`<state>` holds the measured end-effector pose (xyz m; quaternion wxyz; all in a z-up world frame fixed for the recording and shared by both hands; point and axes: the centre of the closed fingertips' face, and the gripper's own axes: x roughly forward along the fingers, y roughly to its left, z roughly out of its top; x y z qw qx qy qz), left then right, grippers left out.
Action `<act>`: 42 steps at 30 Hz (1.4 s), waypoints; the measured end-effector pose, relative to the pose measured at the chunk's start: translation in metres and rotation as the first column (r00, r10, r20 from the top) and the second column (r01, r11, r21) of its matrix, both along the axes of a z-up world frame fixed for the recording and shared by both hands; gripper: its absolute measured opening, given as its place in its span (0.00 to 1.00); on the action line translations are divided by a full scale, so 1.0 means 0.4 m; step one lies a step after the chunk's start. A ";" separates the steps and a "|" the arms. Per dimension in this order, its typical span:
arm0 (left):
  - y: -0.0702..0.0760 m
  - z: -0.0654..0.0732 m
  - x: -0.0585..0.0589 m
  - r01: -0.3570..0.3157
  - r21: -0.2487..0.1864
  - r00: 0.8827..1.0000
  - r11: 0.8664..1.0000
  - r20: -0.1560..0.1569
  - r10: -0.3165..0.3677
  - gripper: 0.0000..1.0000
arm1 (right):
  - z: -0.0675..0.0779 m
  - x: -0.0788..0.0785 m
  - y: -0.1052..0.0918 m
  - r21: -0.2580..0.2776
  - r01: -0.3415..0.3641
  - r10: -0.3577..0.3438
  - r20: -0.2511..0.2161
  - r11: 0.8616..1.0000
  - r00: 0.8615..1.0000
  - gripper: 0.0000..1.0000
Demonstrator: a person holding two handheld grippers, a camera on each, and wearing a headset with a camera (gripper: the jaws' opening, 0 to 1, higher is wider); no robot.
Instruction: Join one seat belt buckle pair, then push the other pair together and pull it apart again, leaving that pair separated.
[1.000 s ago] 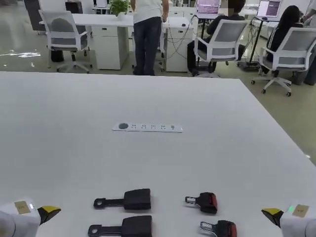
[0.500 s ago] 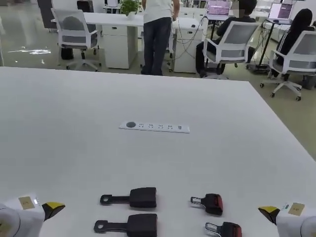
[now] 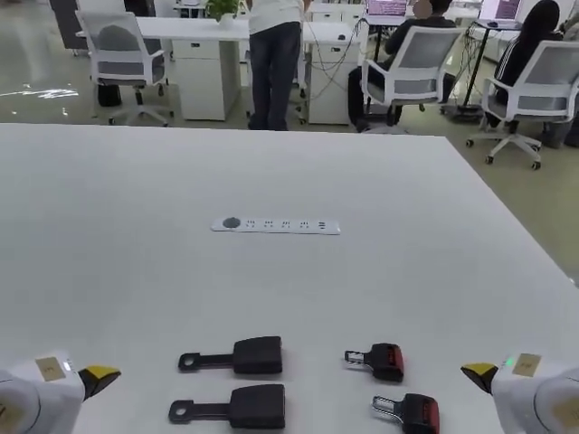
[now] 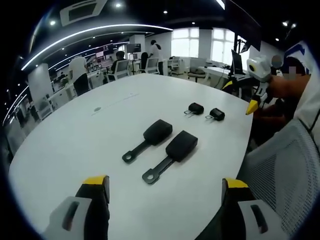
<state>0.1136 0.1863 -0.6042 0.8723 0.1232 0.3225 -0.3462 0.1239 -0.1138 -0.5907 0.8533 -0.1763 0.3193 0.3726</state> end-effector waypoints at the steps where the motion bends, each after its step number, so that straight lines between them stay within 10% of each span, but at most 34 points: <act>1: -0.001 -0.001 0.000 -0.001 -0.001 1.000 1.000 -0.003 0.001 0.94 | -0.003 -0.001 -0.003 -0.007 0.000 0.000 -0.008 1.000 1.000 0.92; 21: -0.009 0.010 -0.001 0.012 0.024 1.000 1.000 0.010 -0.013 0.89 | -0.030 -0.027 0.014 -0.013 -0.059 0.058 -0.034 0.998 0.998 0.85; 42: -0.052 -0.044 0.013 0.044 0.048 0.998 0.998 -0.049 -0.041 0.74 | -0.061 -0.013 0.006 -0.069 -0.097 0.095 -0.035 0.993 0.995 0.77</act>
